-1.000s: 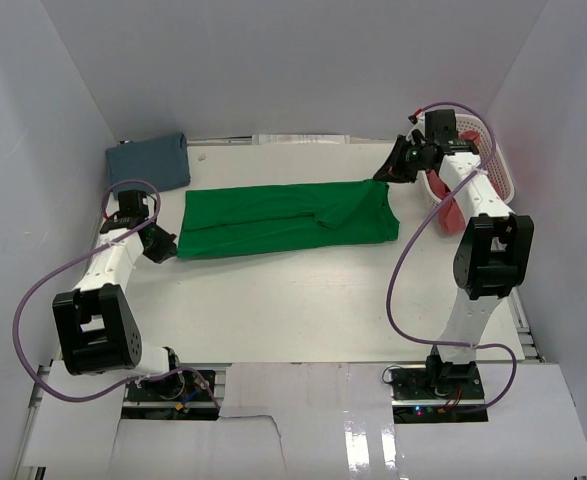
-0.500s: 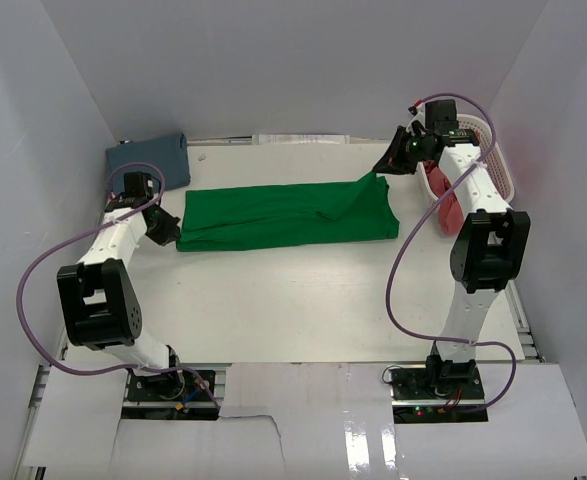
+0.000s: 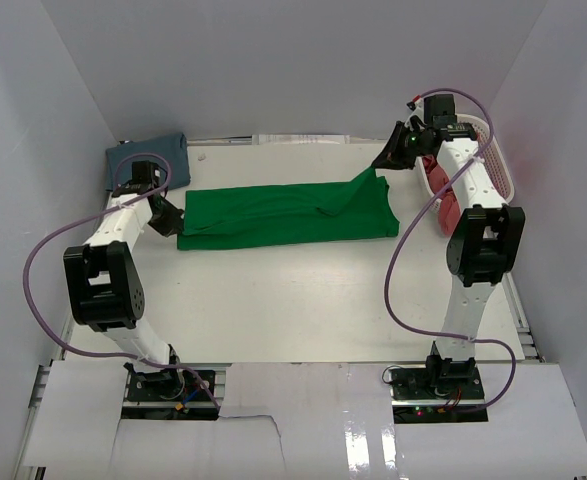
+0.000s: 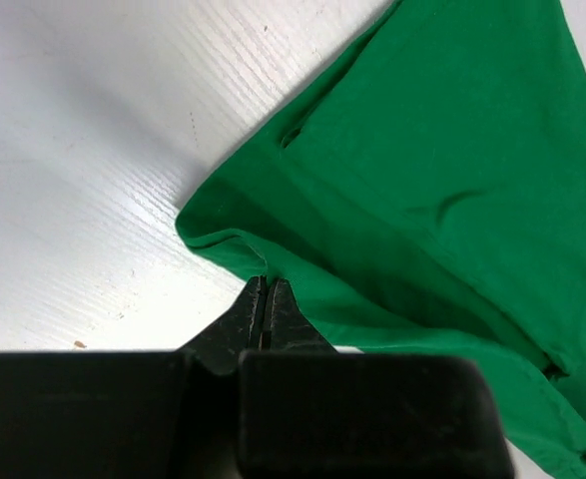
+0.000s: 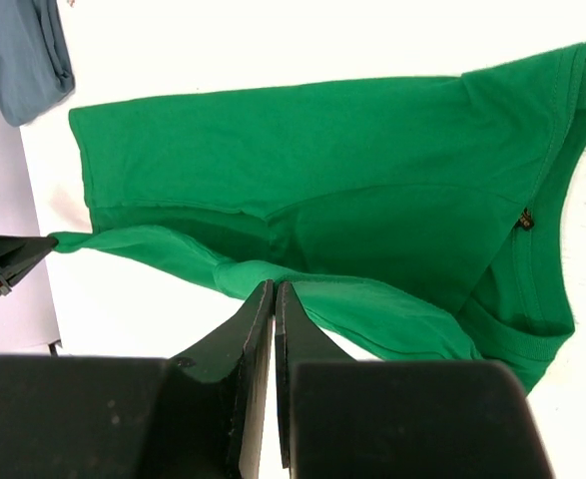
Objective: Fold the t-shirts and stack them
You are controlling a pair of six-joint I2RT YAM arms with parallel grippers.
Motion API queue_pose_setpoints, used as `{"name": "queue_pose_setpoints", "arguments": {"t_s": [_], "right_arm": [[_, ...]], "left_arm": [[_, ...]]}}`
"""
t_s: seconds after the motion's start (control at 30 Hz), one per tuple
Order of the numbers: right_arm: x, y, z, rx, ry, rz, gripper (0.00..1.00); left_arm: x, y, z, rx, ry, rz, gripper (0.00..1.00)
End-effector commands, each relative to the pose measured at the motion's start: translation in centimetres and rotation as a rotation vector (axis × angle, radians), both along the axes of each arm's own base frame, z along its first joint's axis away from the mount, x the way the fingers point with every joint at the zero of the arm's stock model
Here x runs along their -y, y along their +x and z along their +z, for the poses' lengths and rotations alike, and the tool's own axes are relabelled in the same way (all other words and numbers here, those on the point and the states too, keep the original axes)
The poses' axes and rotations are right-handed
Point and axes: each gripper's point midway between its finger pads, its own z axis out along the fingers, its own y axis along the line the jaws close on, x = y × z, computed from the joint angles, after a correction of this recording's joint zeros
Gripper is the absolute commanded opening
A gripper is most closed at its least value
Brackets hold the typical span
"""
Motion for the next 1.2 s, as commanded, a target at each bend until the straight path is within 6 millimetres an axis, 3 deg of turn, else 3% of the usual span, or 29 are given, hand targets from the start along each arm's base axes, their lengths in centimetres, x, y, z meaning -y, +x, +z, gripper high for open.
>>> {"name": "queue_pose_setpoints", "arguments": {"t_s": [0.0,0.2,0.6,0.8,1.17], "right_arm": [[-0.2,0.9,1.8,0.052,0.018,0.019,0.08],[-0.3,1.7,2.6,0.064,0.018,0.020,0.08],[-0.3,2.3,1.2,0.047,0.015,0.020,0.08],[-0.5,2.7,0.2,0.036,0.023,0.024,0.08],[-0.9,3.6,0.0,0.053,0.050,0.030,0.08]], "left_arm": [[-0.5,1.1,1.2,0.020,0.018,0.023,0.00],[-0.6,1.8,1.6,0.024,0.017,0.035,0.00],[-0.7,3.7,3.0,0.062,0.011,0.036,0.00],[-0.7,4.1,2.4,0.046,0.009,0.037,0.00],[-1.0,4.8,2.7,0.057,0.018,0.045,0.00]]}}
